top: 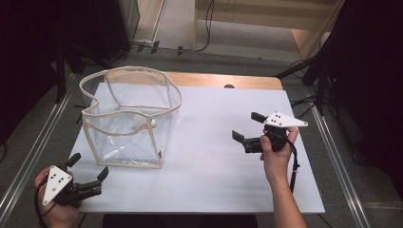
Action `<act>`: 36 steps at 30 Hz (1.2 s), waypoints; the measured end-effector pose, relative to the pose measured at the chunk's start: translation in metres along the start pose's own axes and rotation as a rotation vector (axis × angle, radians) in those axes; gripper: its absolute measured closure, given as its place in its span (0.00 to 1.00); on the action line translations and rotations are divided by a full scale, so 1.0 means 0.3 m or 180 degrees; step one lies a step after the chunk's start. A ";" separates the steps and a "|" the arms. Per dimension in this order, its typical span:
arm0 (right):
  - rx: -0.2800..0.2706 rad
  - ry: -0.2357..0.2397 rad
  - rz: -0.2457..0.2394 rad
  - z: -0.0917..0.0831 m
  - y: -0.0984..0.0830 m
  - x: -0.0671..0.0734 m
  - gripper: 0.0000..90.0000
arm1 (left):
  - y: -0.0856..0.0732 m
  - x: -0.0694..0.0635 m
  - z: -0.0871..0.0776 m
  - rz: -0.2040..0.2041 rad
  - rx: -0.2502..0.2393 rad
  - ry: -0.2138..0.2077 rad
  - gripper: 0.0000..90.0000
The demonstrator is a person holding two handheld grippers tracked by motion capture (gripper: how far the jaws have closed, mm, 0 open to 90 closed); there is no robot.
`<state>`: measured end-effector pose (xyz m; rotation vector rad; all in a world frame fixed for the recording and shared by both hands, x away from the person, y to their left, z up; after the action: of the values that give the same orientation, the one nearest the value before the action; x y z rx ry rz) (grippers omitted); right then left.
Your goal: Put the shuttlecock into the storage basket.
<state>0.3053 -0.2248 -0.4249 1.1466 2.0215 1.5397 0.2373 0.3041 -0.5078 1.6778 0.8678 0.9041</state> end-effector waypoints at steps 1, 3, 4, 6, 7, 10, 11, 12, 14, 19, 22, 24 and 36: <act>0.0004 -0.0008 -0.0004 -0.003 -0.006 -0.003 0.00 | 0.000 0.000 0.000 0.0001 0.0000 0.0000 0.00; 0.0008 -0.0028 -0.0002 -0.011 -0.019 -0.009 0.00 | 0.000 -0.001 0.000 0.0006 0.0003 0.0002 0.00; 0.0011 -0.0031 0.0007 -0.016 -0.025 -0.013 0.00 | 0.000 -0.001 0.000 0.0005 0.0004 0.0002 0.00; 0.0015 -0.0043 0.0039 -0.024 -0.040 -0.020 0.00 | 0.000 -0.001 0.000 0.0005 0.0005 0.0003 0.00; 0.0017 -0.0049 0.0048 -0.027 -0.047 -0.023 0.00 | 0.000 -0.001 0.000 0.0008 0.0006 0.0004 0.00; 0.0024 -0.0070 0.0056 -0.040 -0.067 -0.033 0.00 | 0.000 -0.001 0.000 0.0010 0.0007 0.0004 0.00; 0.0027 -0.0076 0.0080 -0.045 -0.073 -0.035 0.00 | 0.000 -0.001 0.000 0.0009 0.0006 0.0005 0.00; 0.0031 -0.0094 0.0083 -0.050 -0.079 -0.039 0.00 | 0.000 -0.002 0.000 0.0009 0.0005 0.0003 0.00; 0.0020 -0.0107 0.0096 -0.061 -0.090 -0.047 0.00 | 0.000 -0.002 0.000 0.0010 0.0005 0.0003 0.00; -0.0009 -0.0179 0.0167 -0.094 -0.121 -0.064 0.00 | 0.000 -0.001 0.000 0.0012 0.0003 0.0002 0.00; -0.0011 -0.0202 0.0198 -0.115 -0.144 -0.073 0.00 | 0.000 -0.001 -0.001 0.0012 0.0002 0.0000 0.00; -0.0020 -0.0219 0.0213 -0.129 -0.159 -0.081 0.00 | 0.000 -0.001 -0.001 0.0017 0.0002 0.0001 0.00; 0.0024 -0.0380 0.0362 -0.211 -0.264 -0.119 0.00 | 0.000 -0.003 -0.001 0.0013 0.0003 0.0005 0.00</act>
<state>0.2526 -0.2988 -0.4825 1.3441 1.9155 1.4793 0.2367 0.3034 -0.5079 1.6804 0.8662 0.9081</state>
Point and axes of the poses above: each handheld gripper's, and its own axes: z roughly forward along the jaws, y roughly out of its top, x roughly to its left, the point moved 3 cm from there along z, roughly forward along the jaws, and after that the axes turned 5 degrees about z, right-handed, at the moved point
